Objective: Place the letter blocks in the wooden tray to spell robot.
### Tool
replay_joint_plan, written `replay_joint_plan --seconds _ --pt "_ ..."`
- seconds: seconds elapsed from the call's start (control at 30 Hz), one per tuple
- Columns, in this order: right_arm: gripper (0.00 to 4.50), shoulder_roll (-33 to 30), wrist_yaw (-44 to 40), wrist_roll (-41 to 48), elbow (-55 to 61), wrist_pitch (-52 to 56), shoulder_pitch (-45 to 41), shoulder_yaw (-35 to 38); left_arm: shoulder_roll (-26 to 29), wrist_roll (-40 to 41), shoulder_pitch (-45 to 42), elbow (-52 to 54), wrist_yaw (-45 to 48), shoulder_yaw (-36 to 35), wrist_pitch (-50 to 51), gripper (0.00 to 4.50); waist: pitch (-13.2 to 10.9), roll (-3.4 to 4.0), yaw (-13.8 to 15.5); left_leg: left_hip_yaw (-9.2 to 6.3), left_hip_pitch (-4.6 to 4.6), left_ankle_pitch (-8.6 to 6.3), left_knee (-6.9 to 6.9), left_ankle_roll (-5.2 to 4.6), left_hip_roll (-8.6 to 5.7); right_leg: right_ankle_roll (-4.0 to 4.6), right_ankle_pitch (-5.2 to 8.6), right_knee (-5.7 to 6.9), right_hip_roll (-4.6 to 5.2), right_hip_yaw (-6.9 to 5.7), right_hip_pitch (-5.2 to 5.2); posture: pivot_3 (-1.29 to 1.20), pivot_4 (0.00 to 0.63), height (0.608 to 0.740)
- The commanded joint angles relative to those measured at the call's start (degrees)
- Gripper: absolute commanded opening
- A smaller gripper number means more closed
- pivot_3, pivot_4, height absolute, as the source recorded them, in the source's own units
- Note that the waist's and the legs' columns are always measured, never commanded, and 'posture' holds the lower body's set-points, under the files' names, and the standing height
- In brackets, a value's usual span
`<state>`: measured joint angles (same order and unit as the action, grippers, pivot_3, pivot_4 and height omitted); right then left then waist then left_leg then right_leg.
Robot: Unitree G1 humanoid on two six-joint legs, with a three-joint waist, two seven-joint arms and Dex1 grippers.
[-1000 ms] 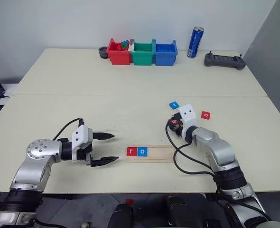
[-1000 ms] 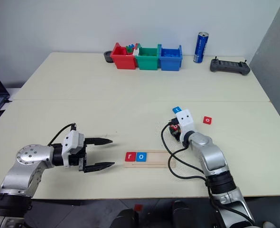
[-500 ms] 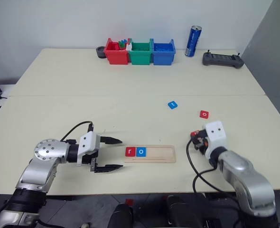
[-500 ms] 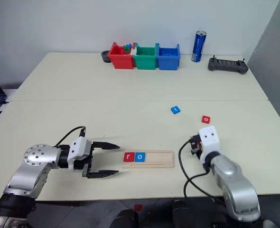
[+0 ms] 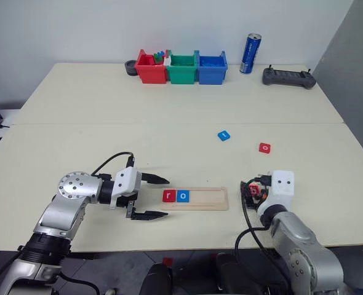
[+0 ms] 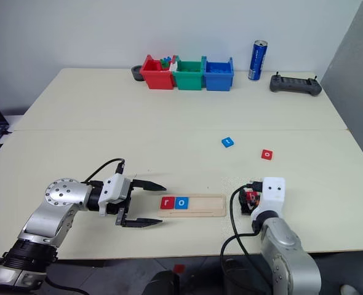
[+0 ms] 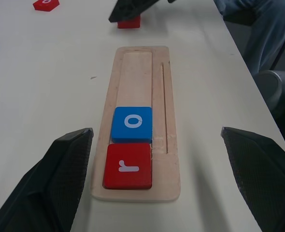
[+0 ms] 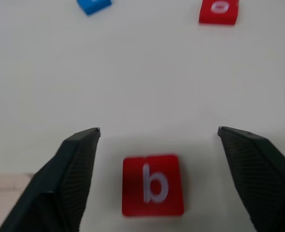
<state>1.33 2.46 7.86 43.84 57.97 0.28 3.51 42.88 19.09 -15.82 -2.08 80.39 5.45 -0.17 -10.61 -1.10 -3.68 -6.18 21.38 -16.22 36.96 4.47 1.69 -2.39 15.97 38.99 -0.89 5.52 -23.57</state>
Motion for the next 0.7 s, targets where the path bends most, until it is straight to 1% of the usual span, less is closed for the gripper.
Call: replay_joint_plan --seconds 0.03,0.13,0.2,0.27,0.33,0.37,0.5,0.7 --pt "4.48 -6.51 -6.39 2.7 2.71 -1.96 -3.11 2.15 0.13 0.52 0.14 3.36 -1.16 -0.38 1.04 4.5 0.0 0.0 -0.02 0.0 0.0 0.0 0.0 0.0 0.0 0.0 0.0 0.0 0.0 0.0 0.0 0.0 0.15 0.74" --pt "4.48 -17.68 -19.64 8.18 -0.05 -5.36 -5.34 4.33 0.02 0.63 0.07 5.92 -2.45 0.0 3.18 4.5 -0.02 0.03 -0.02 0.02 0.01 0.0 0.01 0.0 -0.02 0.01 -0.01 -0.02 0.01 0.0 0.02 0.0 0.15 0.74" --pt "4.48 -23.88 -27.08 11.5 -2.28 -8.17 -5.68 5.62 -0.14 0.71 -0.19 7.28 -3.21 0.2 4.52 4.5 -0.02 0.03 0.02 0.0 0.0 -0.01 0.01 -0.02 -0.03 0.01 -0.01 -0.03 0.01 -0.01 0.04 0.0 0.15 0.74" --pt "4.48 -30.89 -35.82 13.5 -4.84 -11.86 -4.91 5.14 -0.22 0.84 -0.45 8.18 -3.73 0.3 5.6 4.5 -0.02 0.03 0.04 0.0 -0.03 -0.01 -0.01 -0.03 -0.02 0.0 0.0 -0.02 -0.01 -0.02 0.06 0.0 0.15 0.74" --pt "4.48 -39.0 -44.91 13.26 -8.93 -16.03 -4.09 2.76 -0.15 0.63 -0.5 8.66 -3.97 0.42 6.03 4.5 -0.03 0.02 0.11 0.01 -0.03 -0.01 0.02 -0.03 -0.03 0.01 0.0 -0.03 -0.01 -0.01 0.08 0.0 0.15 0.74" --pt "4.48 -41.81 -47.58 12.78 -11.0 -17.76 -4.11 1.61 -0.09 0.53 -0.5 8.71 -4.04 0.45 6.09 4.5 -0.04 0.0 0.18 0.02 -0.04 -0.01 0.02 -0.03 -0.04 0.01 0.0 -0.04 0.0 0.0 0.11 0.0 0.15 0.74" --pt "4.48 -47.61 -53.6 9.88 -17.46 -24.84 -5.11 -3.16 -0.03 0.3 -0.15 8.71 -4.2 0.42 5.79 4.5 -0.05 -0.02 0.15 0.05 -0.14 -0.02 0.03 -0.04 -0.03 0.0 0.0 -0.02 -0.01 0.02 0.16 0.0 0.15 0.74" --pt "4.48 -49.0 -57.86 7.2 -26.15 -30.69 -9.24 -7.64 0.69 0.6 1.32 8.63 -3.59 -0.15 4.87 4.5 -0.05 -0.03 0.19 0.07 -0.16 -0.01 0.05 -0.03 -0.03 0.04 -0.03 -0.01 0.0 0.04 0.19 0.0 0.15 0.74"
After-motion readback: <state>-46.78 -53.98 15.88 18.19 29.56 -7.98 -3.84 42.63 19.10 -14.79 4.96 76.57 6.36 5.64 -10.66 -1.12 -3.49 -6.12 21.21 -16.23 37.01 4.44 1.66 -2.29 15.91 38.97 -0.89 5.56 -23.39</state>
